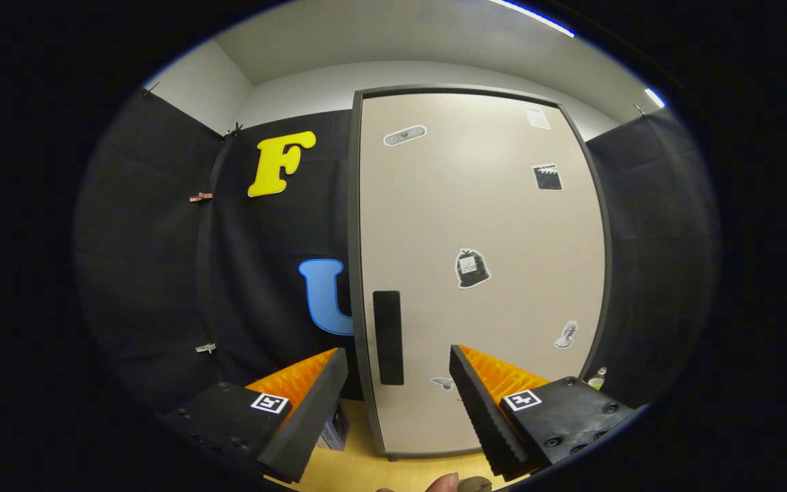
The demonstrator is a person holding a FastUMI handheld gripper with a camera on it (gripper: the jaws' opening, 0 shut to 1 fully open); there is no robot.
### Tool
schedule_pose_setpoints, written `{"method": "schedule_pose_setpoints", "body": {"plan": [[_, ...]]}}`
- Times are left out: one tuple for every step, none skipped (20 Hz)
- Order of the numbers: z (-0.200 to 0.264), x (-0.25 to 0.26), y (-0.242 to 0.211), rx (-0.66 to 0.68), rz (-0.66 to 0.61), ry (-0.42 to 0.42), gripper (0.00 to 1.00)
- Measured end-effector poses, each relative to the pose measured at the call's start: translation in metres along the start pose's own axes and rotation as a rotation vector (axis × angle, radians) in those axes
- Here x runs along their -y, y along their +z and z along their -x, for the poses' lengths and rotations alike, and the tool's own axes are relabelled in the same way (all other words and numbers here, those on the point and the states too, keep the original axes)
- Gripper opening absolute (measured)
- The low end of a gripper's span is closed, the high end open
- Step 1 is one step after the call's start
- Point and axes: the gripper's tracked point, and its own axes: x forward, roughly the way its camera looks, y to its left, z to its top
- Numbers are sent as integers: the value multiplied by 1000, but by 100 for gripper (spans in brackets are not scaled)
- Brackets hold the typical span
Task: Open the shoe cabinet door, grab the shoes and put them into the shoe cabinet, then close the shoe cabinet door.
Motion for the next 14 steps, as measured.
{"method": "schedule_pose_setpoints", "body": {"plan": [[-12, -4, -6, -4, 0, -4, 98], [-23, -6, -12, -14, 1, -10, 98], [-34, -8, -18, -23, 2, -17, 98], [-44, -9, -24, -32, 3, -25, 98], [-53, -8, -30, -43, 5, -35, 98], [-61, -6, -34, -48, 6, -46, 98], [-66, -5, -36, -48, 4, -53, 98], [-71, -3, -35, -42, -2, -64, 97], [-77, -2, -34, -37, -11, -69, 94], [-82, -1, -32, -34, -18, -71, 85], [-87, 1, -31, -32, -23, -73, 79], [-91, 2, -31, -40, -32, -63, 65], [-94, 2, -32, -52, -49, -55, 57], [-98, 3, -38, -80, -57, -53, 48]]}}
